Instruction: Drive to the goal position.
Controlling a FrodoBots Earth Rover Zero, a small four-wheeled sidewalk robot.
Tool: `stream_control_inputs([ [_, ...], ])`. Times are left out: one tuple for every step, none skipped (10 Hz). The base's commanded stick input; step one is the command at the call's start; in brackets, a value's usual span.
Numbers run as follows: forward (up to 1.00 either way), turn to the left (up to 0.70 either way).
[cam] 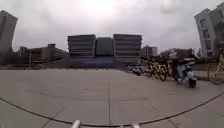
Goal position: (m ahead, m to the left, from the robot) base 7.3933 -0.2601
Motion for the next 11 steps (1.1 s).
stream_control_inputs([
  [0.85,0.00],
  [0.85,0.00],
  [0.85,0.00],
  [0.83,0.00],
  [0.74,0.00],
  [0.62,0.00],
  [0.53,0.00],
  [0.08,0.00],
  [0.04,0.00],
  [0.00,0.00],
  [0.00,0.00],
])
